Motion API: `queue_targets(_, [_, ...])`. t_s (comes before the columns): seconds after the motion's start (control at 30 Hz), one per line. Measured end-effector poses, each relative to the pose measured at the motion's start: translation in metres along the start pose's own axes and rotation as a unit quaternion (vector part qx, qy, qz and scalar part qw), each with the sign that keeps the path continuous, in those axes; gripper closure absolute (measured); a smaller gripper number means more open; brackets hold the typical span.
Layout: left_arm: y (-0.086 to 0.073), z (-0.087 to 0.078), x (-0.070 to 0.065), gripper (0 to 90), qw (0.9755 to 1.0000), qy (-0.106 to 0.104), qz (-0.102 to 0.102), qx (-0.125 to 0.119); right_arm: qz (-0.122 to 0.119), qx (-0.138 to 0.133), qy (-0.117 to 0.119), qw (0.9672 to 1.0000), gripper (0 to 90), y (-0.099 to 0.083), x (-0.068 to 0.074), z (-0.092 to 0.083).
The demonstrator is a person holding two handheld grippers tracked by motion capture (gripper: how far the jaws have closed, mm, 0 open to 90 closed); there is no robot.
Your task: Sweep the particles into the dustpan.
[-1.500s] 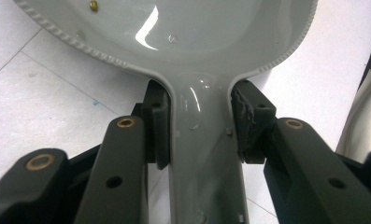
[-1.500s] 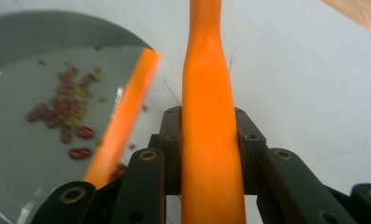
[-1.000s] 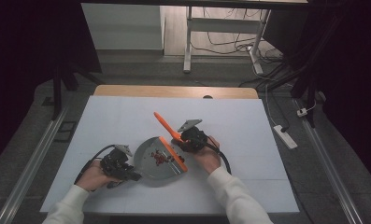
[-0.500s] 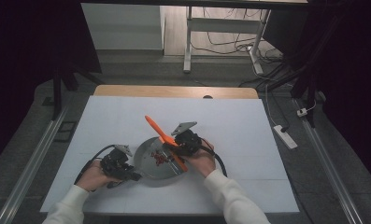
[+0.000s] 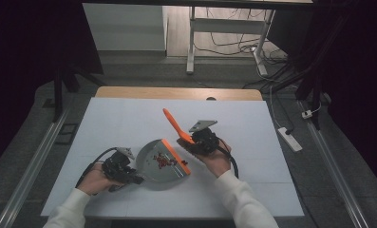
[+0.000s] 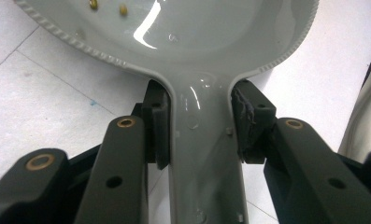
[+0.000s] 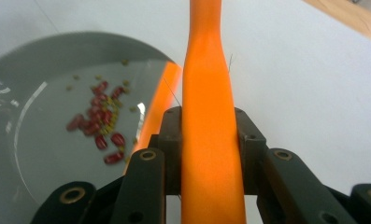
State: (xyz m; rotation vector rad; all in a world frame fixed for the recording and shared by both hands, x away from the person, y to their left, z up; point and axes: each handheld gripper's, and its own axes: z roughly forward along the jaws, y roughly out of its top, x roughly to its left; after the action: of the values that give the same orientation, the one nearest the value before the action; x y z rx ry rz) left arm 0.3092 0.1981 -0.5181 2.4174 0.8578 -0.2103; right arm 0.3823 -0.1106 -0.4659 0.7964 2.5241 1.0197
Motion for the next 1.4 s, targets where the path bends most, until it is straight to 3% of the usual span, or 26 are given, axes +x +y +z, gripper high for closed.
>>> queue_targets(0.2, [0.000, 0.001, 0.000, 61.9, 1.0000, -0.001, -0.001, 0.000, 0.012, 0.012, -0.011, 0.9998, 70.2, -0.014, -0.003, -0.004])
queue_targets(0.43, [0.000, 0.000, 0.000, 61.8, 1.0000, 0.001, -0.001, 0.000, 0.014, 0.035, -0.007, 0.9993, 70.2, -0.023, 0.002, 0.007])
queue_targets(0.9, [0.000, 0.001, -0.001, 61.8, 1.0000, 0.000, -0.002, -0.002, 0.016, 0.023, 0.001, 0.9996, 70.2, -0.022, 0.016, 0.010])
queue_targets(0.97, [0.000, 0.002, -0.001, 61.8, 1.0000, 0.001, -0.004, -0.003, 0.021, 0.020, 0.011, 0.9995, 70.2, -0.023, 0.018, 0.010])
queue_targets(1.2, [0.000, 0.002, -0.002, 61.8, 1.0000, 0.003, -0.005, -0.004, 0.010, 0.019, 0.013, 0.9997, 70.2, -0.023, 0.029, 0.010])
queue_targets(1.33, [0.000, 0.002, -0.002, 61.8, 1.0000, 0.003, -0.005, -0.004, 0.016, 0.011, 0.030, 0.9994, 70.2, -0.021, 0.034, 0.010])
queue_targets(1.4, [0.000, 0.002, -0.002, 61.8, 1.0000, 0.002, -0.004, -0.002, 0.026, 0.000, 0.055, 0.9982, 70.2, -0.019, 0.036, 0.009])
